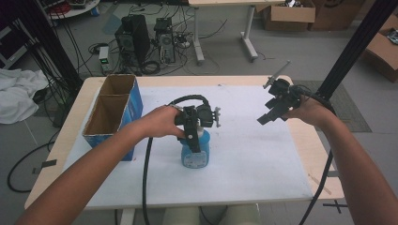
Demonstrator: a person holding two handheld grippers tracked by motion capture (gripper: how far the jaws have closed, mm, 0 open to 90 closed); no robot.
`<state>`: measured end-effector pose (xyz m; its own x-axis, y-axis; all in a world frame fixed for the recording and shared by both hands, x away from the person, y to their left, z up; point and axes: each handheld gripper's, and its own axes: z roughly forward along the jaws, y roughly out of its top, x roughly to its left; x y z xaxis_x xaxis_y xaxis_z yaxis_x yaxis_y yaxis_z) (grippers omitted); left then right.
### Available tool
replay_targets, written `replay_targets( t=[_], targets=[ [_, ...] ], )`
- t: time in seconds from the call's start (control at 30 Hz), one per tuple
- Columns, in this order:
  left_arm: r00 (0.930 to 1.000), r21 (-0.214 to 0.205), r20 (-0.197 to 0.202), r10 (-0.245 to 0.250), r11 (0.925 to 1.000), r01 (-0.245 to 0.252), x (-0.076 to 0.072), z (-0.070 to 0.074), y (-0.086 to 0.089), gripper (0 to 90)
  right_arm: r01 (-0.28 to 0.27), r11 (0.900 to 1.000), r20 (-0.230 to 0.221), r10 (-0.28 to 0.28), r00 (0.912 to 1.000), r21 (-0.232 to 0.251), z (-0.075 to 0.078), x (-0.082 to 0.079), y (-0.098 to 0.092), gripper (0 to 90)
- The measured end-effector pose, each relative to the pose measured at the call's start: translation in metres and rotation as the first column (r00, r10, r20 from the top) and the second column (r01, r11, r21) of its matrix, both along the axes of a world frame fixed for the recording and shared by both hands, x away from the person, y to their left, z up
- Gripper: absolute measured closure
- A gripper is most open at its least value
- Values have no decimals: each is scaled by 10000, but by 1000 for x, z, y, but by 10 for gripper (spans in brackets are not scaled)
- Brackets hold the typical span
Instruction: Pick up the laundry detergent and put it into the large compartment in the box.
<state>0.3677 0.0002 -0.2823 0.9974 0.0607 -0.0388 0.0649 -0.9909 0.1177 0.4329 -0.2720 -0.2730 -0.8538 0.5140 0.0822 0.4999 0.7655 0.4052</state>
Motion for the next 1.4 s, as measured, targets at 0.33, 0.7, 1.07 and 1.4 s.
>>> replay_targets(
  t=[0.33, 0.7, 1.07, 1.4],
  targets=[
    [10000, 32, 63, -12, 10000, 12, 0, 0, 0, 316, 13, 10000, -37, -13, 10000, 49, 0, -1, 1, 161],
    [9999, 14, 127, -22, 10000, 22, 0, 0, 0, 346, -9, 10000, -117, 9, 9999, 37, -2, 0, 3, 160],
    [9999, -7, 146, 53, 10000, -53, 0, 0, 1, 369, -22, 9999, -119, 23, 9999, 130, -1, -1, 2, 160],
    [9996, 86, 188, 234, 9997, -235, -2, 3, 2, 376, -55, 9998, -111, 57, 9999, 183, -1, -1, 2, 160]
  ],
)
